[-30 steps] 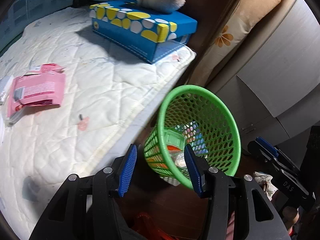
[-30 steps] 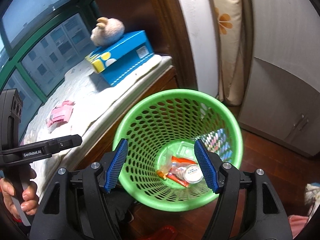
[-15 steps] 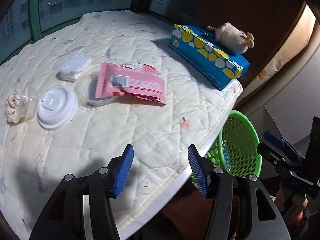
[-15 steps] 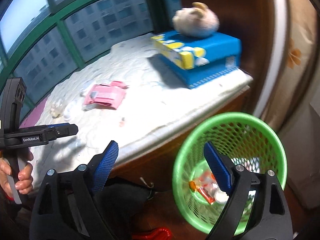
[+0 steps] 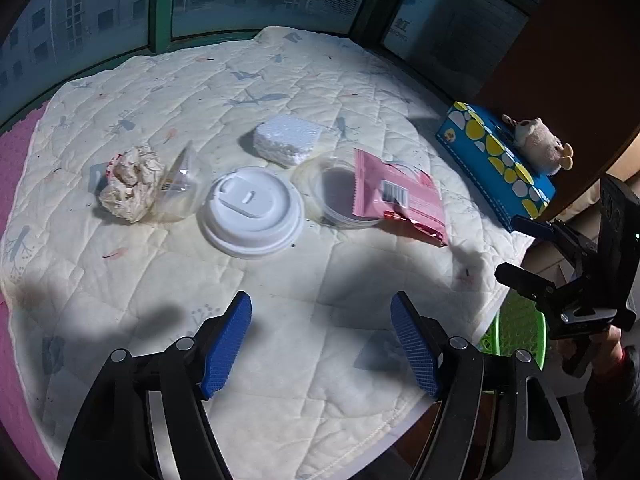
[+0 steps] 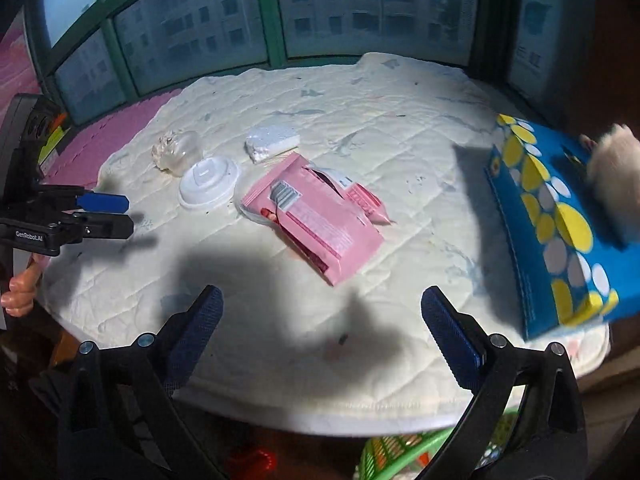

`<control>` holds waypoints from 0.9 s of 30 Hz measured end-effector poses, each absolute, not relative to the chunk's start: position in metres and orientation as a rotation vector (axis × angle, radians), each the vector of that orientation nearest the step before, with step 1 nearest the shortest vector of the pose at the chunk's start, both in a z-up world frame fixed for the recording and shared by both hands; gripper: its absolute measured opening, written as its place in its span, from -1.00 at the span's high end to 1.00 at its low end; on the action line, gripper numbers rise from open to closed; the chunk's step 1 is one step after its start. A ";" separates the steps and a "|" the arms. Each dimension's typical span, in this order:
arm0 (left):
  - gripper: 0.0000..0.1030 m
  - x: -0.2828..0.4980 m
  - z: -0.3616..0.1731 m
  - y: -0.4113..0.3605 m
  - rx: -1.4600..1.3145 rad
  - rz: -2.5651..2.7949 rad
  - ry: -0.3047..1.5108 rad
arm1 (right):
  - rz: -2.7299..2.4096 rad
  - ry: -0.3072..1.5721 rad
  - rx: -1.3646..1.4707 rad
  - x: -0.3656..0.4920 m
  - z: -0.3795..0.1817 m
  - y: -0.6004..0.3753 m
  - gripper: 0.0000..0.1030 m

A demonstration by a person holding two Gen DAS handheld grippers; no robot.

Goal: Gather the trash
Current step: 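Move both open tools back over the mat toward the remaining trash, then grasp the crumpled tissue with the left tool while the right tool grasps the pink wrapper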

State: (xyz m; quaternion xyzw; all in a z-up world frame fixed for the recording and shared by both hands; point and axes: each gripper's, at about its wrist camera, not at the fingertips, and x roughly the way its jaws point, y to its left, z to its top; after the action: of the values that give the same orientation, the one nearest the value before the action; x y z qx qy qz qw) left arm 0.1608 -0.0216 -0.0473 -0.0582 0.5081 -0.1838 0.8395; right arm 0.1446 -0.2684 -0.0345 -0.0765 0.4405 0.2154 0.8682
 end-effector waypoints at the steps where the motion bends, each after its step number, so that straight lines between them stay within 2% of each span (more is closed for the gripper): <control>1: -0.49 0.162 -0.048 -0.015 -0.130 -0.376 1.072 | 0.473 0.931 -0.185 0.152 -0.037 -0.264 -0.91; 5: -0.50 0.166 -0.049 0.008 -0.135 -0.340 1.065 | 0.544 0.956 -0.318 0.182 -0.051 -0.246 -0.91; 8: -0.62 0.168 -0.050 0.025 -0.147 -0.324 1.059 | 0.579 0.963 -0.434 0.200 -0.063 -0.231 -0.91; 17: -0.64 0.181 -0.059 0.063 -0.149 -0.252 1.063 | 0.668 1.021 -0.641 0.235 -0.095 -0.207 -0.91; 27: -0.64 0.231 -0.065 0.090 -0.184 -0.193 1.050 | 0.698 1.125 -0.477 0.256 -0.108 -0.224 -0.87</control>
State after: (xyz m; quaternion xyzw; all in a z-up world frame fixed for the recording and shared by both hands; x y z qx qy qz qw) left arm 0.2308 0.0902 -0.0646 -0.0874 0.4997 -0.0917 0.8569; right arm 0.2563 -0.2240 -0.1080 -0.2191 0.5174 0.3208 0.7625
